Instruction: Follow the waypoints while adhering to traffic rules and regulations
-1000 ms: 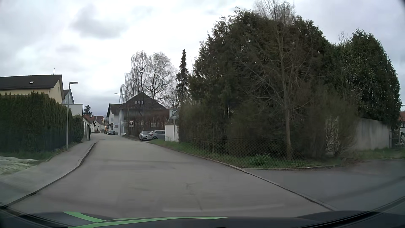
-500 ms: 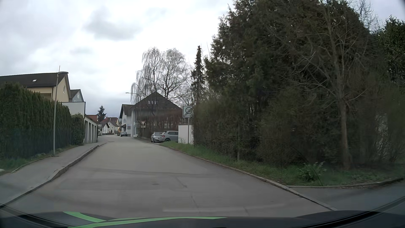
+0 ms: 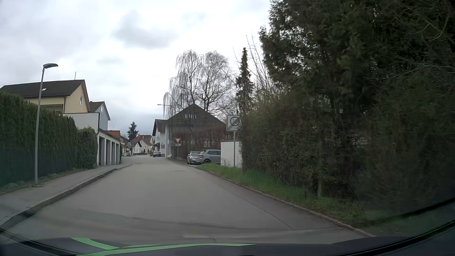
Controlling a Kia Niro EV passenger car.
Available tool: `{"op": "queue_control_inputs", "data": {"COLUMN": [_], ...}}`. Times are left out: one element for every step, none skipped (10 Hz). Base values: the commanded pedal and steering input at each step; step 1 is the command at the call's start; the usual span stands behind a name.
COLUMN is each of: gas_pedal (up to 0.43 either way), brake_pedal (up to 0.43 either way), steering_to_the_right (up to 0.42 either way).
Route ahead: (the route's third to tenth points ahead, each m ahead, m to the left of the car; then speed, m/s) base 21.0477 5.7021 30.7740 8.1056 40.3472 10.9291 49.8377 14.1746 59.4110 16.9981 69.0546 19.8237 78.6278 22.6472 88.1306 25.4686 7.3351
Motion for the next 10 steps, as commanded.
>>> {"op": "queue_control_inputs", "data": {"gas_pedal": [0.169, 0.169, 0.157, 0.157, 0.157, 0.157, 0.157, 0.15, 0.15, 0.15], "brake_pedal": [0.0, 0.0, 0.0, 0.0, 0.0, 0.0, 0.0, 0.0, 0.0, 0.0], "steering_to_the_right": [-0.092, -0.092, -0.092, -0.091, -0.089, -0.087, -0.085, -0.083, -0.08, -0.077]}}
